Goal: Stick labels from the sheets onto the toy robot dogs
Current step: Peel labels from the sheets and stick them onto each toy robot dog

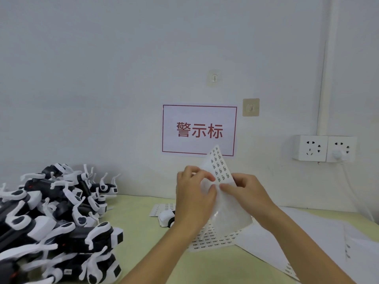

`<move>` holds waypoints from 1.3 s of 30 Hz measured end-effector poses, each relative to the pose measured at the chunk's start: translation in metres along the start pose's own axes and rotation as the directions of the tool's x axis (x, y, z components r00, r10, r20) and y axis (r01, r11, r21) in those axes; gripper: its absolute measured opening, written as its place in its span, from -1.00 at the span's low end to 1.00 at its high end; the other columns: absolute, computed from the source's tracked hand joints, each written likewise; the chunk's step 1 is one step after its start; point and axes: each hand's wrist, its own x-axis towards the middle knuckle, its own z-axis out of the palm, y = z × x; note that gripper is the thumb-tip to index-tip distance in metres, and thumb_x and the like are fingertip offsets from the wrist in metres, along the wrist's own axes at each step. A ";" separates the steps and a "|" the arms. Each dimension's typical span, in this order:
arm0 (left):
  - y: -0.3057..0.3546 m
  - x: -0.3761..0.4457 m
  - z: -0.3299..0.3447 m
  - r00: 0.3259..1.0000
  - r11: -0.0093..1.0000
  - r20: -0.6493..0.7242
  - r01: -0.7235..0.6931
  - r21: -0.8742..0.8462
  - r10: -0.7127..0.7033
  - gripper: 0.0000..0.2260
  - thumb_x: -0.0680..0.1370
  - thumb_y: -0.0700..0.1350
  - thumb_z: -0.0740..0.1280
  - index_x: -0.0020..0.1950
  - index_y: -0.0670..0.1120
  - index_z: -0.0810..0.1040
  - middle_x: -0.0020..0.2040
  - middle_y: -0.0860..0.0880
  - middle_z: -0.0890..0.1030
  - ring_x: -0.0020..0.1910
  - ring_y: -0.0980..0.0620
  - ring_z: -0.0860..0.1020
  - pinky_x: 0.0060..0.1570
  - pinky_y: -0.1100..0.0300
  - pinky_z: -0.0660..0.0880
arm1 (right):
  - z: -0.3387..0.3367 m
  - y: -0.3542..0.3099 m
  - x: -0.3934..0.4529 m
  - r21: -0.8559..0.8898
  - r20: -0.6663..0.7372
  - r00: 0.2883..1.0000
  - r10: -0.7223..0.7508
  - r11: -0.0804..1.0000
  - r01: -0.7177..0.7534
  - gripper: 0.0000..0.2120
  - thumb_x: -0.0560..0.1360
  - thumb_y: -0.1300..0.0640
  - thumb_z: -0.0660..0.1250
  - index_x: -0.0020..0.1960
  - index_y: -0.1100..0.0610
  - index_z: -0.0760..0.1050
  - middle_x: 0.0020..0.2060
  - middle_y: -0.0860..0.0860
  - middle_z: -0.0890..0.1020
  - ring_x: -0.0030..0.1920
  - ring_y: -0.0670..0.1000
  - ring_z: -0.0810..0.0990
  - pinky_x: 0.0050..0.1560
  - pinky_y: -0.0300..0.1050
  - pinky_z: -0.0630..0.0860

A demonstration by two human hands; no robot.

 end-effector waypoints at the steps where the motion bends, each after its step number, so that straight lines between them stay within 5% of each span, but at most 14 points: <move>1: 0.005 0.006 0.000 0.999 0.999 0.031 -0.015 0.035 0.014 -0.82 0.53 -0.15 0.41 -0.09 0.14 0.53 0.03 0.22 0.45 0.12 0.20 0.36 0.16 0.25 0.38 | 0.000 -0.003 0.002 -0.020 -0.020 1.000 -0.022 1.000 0.022 -0.90 0.49 0.15 0.37 -0.14 0.12 0.66 -0.21 0.10 0.70 -0.21 0.08 0.69 -0.13 0.01 0.60; 4: 0.016 0.015 0.005 0.998 1.000 0.062 0.009 0.017 -0.010 -0.89 0.55 -0.15 0.40 -0.05 0.08 0.58 -0.03 0.19 0.56 0.07 0.15 0.48 0.14 0.12 0.50 | -0.002 -0.005 0.008 -0.062 -0.107 0.992 -0.071 0.996 0.065 -0.77 0.45 0.13 0.39 -0.22 0.30 0.51 -0.32 0.27 0.49 -0.33 0.06 0.47 -0.25 -0.02 0.42; 7: 0.018 0.014 0.008 0.998 0.999 0.053 0.020 0.029 -0.021 -0.93 0.56 -0.12 0.39 -0.01 0.05 0.63 -0.05 0.17 0.61 0.04 0.14 0.51 0.13 0.09 0.51 | -0.005 -0.004 0.009 -0.093 -0.123 0.988 -0.090 0.993 0.079 -0.66 0.44 0.14 0.40 -0.27 0.38 0.35 -0.37 0.17 0.33 -0.33 0.02 0.33 -0.25 -0.05 0.29; 13: 0.017 0.015 -0.001 0.997 0.999 0.078 -0.016 0.038 0.013 -0.91 0.56 0.00 0.42 -0.02 0.02 0.68 -0.08 0.15 0.66 0.02 0.13 0.52 0.08 0.16 0.51 | -0.016 -0.004 0.007 -0.189 -0.066 0.984 -0.164 0.971 0.149 -0.68 0.49 0.11 0.37 -0.10 0.41 0.49 -0.18 0.35 0.53 -0.29 0.11 0.48 -0.22 -0.04 0.38; 16: 0.022 0.016 -0.005 0.994 0.997 0.096 -0.058 0.047 0.053 -0.92 0.55 -0.01 0.42 -0.02 0.03 0.69 -0.10 0.15 0.67 -0.03 0.18 0.54 -0.01 0.27 0.50 | -0.023 -0.009 0.005 -0.258 -0.056 0.969 -0.239 0.941 0.217 -0.73 0.50 0.13 0.37 -0.20 0.37 0.52 -0.25 0.29 0.56 -0.31 0.18 0.51 -0.26 -0.07 0.39; 22: 0.028 0.020 -0.009 0.986 0.991 0.122 -0.120 0.065 0.112 -0.92 0.56 -0.04 0.42 -0.05 0.02 0.71 -0.14 0.12 0.68 -0.09 0.17 0.59 -0.05 0.30 0.52 | -0.031 -0.026 0.000 -0.384 -0.004 0.943 -0.333 0.871 0.306 -0.59 0.47 0.19 0.37 -0.49 0.14 0.31 -0.53 -0.03 0.29 -0.47 -0.08 0.27 -0.44 -0.29 0.22; 26: 0.028 0.022 -0.011 0.983 0.992 0.137 -0.124 0.034 0.118 -0.93 0.56 -0.08 0.42 -0.07 0.01 0.72 -0.17 0.13 0.67 -0.14 0.21 0.58 -0.19 0.47 0.43 | -0.032 -0.033 -0.001 -0.428 0.058 0.932 -0.357 0.835 0.346 -0.66 0.49 0.18 0.36 -0.39 0.32 0.39 -0.45 0.24 0.36 -0.42 -0.02 0.27 -0.38 -0.19 0.22; 35: 0.024 0.022 -0.015 0.957 0.992 0.271 -0.120 0.040 0.105 -0.87 0.58 -0.18 0.37 -0.09 -0.02 0.69 -0.16 0.12 0.64 -0.12 0.20 0.57 -0.06 0.30 0.55 | -0.033 -0.028 -0.003 -0.424 0.137 0.956 -0.259 0.857 0.292 -0.71 0.51 0.17 0.34 -0.23 0.41 0.51 -0.32 0.33 0.44 -0.35 0.03 0.32 -0.26 -0.10 0.28; 39: 0.028 0.018 -0.016 0.933 0.953 0.298 -0.258 0.158 0.203 -0.88 0.58 -0.12 0.32 -0.05 -0.03 0.66 -0.15 0.10 0.63 -0.11 0.13 0.57 -0.04 0.18 0.55 | -0.032 -0.032 -0.006 -0.414 0.137 0.961 -0.239 0.868 0.275 -0.64 0.47 0.22 0.35 -0.41 0.31 0.30 -0.47 0.10 0.26 -0.41 -0.03 0.22 -0.35 -0.17 0.19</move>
